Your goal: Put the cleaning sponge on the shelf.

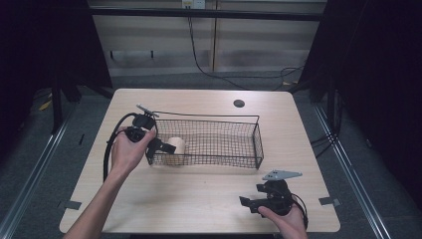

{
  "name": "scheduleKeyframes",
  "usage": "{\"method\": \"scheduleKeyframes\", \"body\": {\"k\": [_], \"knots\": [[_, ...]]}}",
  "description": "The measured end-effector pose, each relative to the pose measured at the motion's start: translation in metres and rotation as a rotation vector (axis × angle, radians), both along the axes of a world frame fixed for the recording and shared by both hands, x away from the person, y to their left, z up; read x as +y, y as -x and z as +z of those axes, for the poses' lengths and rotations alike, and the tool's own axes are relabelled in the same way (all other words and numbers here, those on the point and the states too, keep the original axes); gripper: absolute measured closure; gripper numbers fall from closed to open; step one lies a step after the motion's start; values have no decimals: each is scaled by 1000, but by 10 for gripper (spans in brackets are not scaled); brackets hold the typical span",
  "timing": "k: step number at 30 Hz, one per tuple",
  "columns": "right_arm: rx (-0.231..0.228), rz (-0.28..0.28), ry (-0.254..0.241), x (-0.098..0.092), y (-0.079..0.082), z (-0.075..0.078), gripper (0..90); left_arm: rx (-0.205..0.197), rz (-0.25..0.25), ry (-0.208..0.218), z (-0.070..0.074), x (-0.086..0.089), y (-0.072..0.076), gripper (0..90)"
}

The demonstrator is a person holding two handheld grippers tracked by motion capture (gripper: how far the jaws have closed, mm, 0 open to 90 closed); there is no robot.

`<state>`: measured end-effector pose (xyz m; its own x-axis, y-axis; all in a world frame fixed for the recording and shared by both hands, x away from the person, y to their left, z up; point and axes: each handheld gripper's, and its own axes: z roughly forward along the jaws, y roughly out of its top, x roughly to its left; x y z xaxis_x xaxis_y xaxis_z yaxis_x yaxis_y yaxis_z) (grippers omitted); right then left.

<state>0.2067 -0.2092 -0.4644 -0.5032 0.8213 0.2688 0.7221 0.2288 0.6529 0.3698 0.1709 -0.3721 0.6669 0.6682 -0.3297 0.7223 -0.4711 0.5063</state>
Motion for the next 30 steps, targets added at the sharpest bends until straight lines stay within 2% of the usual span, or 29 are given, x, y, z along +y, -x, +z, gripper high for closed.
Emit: {"method": "scheduleKeyframes", "body": {"k": [2, 4, 6, 7, 10, 15, 18, 22, 25, 26, 30], "knots": [[-2, 3, 3, 0, 0, 0, 181, -13, -10, 28, 1, 5, 4, 226], [-1, 2, 2, 0, 0, 0, 181, -25, 1, 58, 3, 9, 9, 226], [-1, 0, 2, 0, 0, 0, 181, -49, 13, 63, 4, 15, 13, 220], [-3, 1, 4, 0, 0, 0, 181, -46, 11, 66, 4, 17, 14, 215], [-4, -1, 5, 0, 0, 0, 181, -46, 15, 114, 4, 25, 21, 197], [-5, -4, 7, -1, 0, 0, 181, -65, 5, 115, 2, 36, 33, 184], [-7, -5, 9, -1, 0, 0, 181, -114, 22, 117, 2, 43, 41, 188], [-11, -4, 8, -1, 0, 0, 181, -144, 45, 116, -4, 56, 52, 191], [-11, -12, 5, -2, 0, 0, 181, -151, 72, 120, -10, 64, 60, 191], [-13, -14, 4, -1, 0, 0, 181, -151, 78, 105, -12, 67, 62, 191], [-19, -20, 6, -1, 0, 0, 181, -162, 85, 100, -18, 75, 73, 191]]}}
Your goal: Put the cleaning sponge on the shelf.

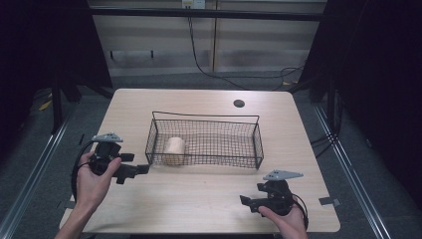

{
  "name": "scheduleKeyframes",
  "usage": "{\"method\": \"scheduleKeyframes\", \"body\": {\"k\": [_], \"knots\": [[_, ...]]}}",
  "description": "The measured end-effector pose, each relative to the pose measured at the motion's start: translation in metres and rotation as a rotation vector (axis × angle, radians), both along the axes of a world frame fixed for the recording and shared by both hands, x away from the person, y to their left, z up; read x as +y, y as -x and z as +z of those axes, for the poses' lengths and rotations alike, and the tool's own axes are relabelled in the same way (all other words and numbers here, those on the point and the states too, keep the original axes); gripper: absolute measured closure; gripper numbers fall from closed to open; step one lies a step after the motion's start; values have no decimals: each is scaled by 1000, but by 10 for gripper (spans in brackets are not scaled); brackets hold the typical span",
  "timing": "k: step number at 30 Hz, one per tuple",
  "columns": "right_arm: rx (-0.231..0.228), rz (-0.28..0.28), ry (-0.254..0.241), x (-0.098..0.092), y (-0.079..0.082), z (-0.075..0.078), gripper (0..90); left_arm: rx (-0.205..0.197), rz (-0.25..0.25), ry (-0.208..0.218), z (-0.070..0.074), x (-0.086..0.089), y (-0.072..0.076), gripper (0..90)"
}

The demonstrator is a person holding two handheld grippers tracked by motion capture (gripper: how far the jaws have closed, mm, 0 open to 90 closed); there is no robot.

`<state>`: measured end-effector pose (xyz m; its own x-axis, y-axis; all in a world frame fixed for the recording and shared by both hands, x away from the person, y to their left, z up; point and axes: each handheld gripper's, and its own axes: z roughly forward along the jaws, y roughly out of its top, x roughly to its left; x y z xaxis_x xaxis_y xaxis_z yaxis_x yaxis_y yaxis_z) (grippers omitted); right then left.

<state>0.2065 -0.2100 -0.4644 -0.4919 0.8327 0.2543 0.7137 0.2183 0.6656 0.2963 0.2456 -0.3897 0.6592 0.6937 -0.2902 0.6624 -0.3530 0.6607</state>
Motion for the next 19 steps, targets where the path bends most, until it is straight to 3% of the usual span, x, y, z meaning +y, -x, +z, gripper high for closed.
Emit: {"method": "scheduleKeyframes", "body": {"k": [6, 14, 19], "knots": [[-5, -1, 3, 0, 0, 0, 181, 17, 27, 11, -17, 10, 15, 190], [-31, -22, 7, 0, 1, -1, 181, 27, 36, -6, -41, 21, 42, 188], [-46, -31, 17, 1, 0, -2, 182, 31, 54, 6, -56, 26, 49, 188]]}}
